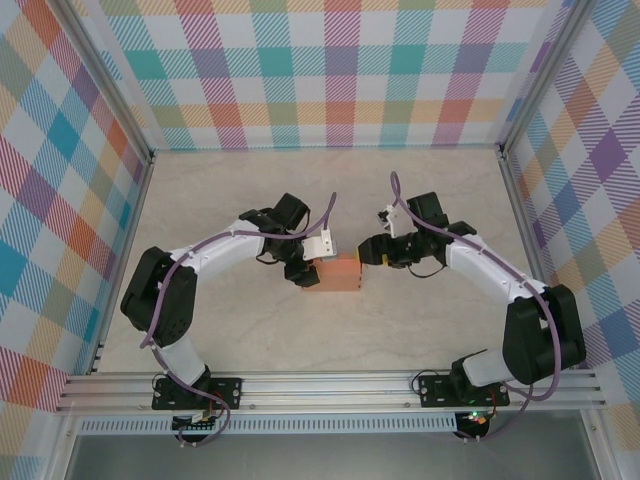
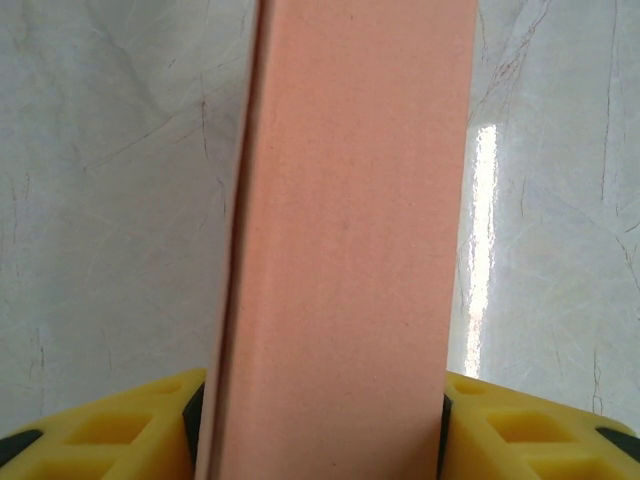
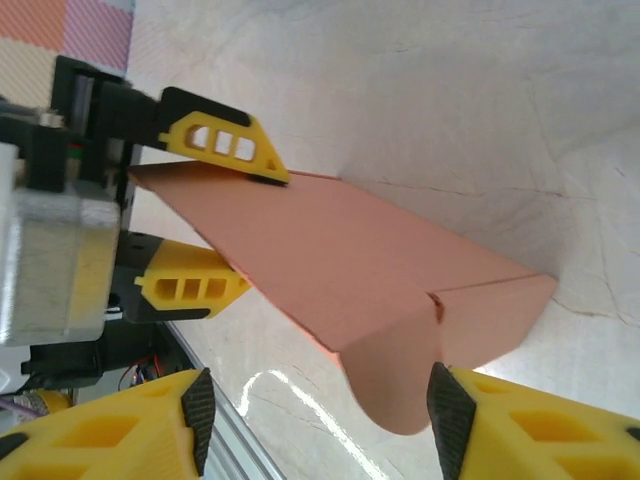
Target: Fold the paper box
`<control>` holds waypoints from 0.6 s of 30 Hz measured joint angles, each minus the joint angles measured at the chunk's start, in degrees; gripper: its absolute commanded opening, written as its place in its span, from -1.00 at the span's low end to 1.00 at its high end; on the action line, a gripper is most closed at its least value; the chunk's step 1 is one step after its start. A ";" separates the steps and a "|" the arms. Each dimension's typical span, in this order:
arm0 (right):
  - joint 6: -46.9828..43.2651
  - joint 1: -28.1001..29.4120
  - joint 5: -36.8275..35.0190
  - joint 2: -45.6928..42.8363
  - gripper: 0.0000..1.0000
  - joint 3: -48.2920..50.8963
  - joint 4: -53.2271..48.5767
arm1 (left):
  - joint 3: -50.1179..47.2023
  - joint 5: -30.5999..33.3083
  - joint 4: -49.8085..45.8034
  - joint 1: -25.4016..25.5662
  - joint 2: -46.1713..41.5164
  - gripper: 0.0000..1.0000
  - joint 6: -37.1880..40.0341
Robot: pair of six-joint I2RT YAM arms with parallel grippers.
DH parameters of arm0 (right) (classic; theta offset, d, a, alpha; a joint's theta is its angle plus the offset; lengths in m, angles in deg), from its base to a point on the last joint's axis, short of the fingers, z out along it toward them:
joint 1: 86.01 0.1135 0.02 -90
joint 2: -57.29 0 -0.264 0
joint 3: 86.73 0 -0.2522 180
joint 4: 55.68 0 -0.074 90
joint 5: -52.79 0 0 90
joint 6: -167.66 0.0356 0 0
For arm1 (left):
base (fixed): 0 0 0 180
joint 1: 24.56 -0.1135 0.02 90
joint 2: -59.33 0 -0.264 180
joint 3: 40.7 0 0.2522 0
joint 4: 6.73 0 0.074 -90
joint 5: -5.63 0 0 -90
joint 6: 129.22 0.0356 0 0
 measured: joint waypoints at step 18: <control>2.56 0.09 2.49 1.77 -0.02 0.48 0.94 | -0.33 -0.85 0.87 0.00 0.22 -0.03 -0.85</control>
